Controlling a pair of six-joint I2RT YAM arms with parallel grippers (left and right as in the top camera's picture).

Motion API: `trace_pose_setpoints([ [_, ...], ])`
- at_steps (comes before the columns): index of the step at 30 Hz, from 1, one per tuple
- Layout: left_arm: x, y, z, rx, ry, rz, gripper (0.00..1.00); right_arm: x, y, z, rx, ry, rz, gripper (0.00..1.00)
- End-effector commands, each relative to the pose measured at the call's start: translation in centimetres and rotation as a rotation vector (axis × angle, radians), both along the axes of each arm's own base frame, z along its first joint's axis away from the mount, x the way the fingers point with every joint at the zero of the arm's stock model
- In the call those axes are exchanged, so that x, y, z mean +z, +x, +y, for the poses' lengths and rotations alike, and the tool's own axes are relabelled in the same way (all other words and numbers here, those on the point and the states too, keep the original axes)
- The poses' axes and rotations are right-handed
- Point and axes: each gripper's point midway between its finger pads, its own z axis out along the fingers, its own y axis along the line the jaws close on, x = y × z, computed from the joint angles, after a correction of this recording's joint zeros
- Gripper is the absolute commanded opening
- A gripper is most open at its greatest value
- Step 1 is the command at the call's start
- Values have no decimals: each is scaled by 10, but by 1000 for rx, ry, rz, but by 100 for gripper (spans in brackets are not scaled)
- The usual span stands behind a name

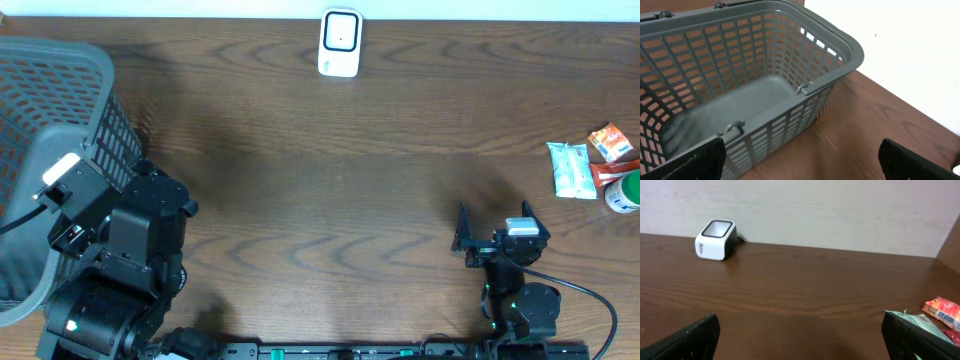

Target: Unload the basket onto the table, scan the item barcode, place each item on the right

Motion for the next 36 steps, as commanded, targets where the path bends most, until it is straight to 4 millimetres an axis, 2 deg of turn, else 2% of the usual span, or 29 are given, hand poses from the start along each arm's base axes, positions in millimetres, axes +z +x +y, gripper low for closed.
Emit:
trace_pose_setpoints([
  [1,6,-2,3,14,-3,-17,98,0,0,-3,-13,-1,0,99],
  [30,7,-5,5,16,-15,-30,98,0,0,-3,-13,-1,-1,99],
  [34,-9,-18,6,-16,-110,-44,98,0,0,-3,-13,-1,-1,99],
  [36,-17,-24,11,18,-191,-118,98,0,0,-3,-13,-1,-1,99],
])
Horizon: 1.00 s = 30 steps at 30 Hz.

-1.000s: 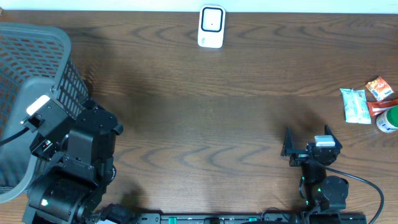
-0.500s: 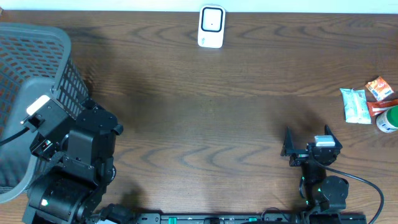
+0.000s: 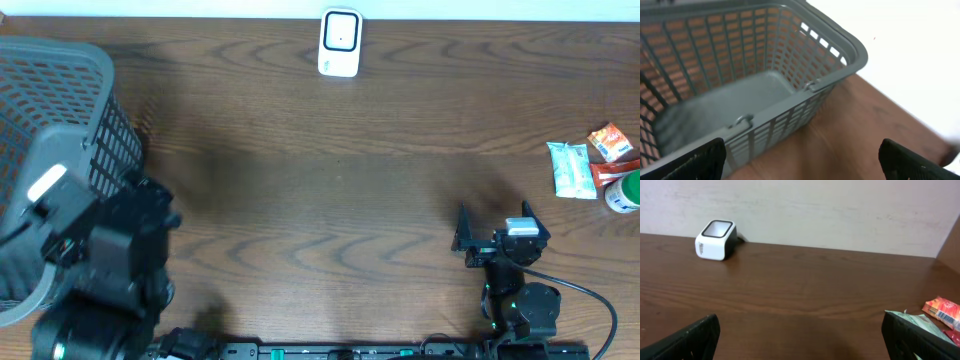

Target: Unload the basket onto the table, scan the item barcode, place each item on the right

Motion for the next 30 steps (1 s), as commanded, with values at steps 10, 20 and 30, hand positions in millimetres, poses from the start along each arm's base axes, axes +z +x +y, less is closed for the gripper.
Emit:
trace_pose_setpoints([
  [10,-52,24,-27,-307,-35,-428,98,0,0,-3,-13,-1,0,99],
  [20,-103,38,-48,-509,112,-437,98,0,0,-3,-13,-1,0,99],
  [30,-148,35,-44,-514,174,-385,98,0,0,-3,-13,-1,0,99],
])
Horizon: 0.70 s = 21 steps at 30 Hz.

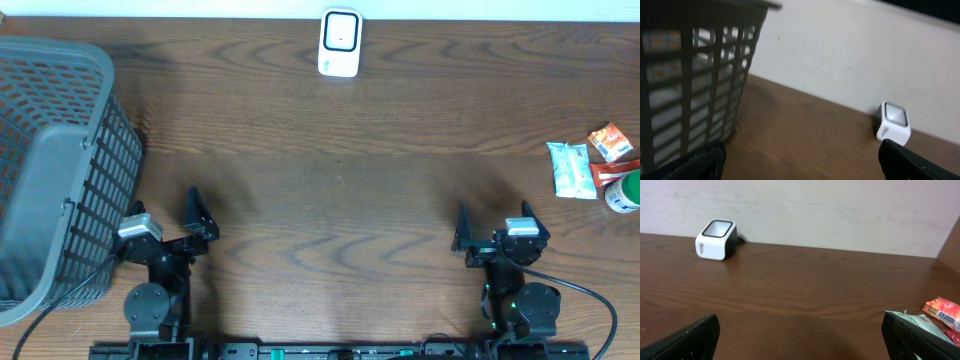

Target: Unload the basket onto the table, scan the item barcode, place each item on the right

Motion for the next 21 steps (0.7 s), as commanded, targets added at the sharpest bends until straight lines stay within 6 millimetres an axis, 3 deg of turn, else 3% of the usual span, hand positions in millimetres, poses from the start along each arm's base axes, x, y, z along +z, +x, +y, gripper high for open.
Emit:
trace_pose_setpoints([
  [1,-18,0,-2,-14,51,15,98,0,0,-3,-14,-1,-1,99],
  [10,-58,-5,5,23,62,164,98,0,0,-3,-13,-1,-1,99],
  [21,-59,-4,4,14,61,165,98,0,0,-3,-13,-1,-1,99],
])
